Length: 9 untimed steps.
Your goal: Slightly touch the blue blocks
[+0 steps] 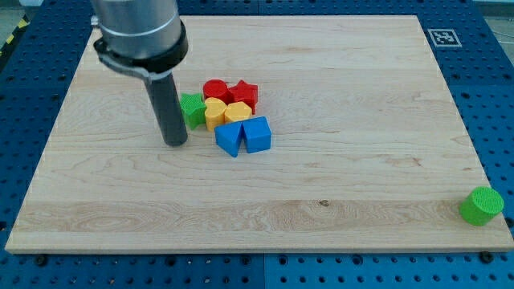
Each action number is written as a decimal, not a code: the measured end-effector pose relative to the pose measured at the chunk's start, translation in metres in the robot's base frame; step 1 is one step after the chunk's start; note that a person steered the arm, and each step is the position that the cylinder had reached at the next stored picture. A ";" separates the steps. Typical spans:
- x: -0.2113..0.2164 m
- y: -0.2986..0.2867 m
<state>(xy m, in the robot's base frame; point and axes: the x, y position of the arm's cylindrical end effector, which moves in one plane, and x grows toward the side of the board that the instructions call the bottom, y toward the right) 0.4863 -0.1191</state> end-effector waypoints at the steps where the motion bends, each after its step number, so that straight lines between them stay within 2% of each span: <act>1: 0.031 0.015; 3: 0.077 0.102; 5: 0.040 0.223; 7: -0.020 0.215; 9: -0.032 0.169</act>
<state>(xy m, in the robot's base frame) 0.4547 0.0498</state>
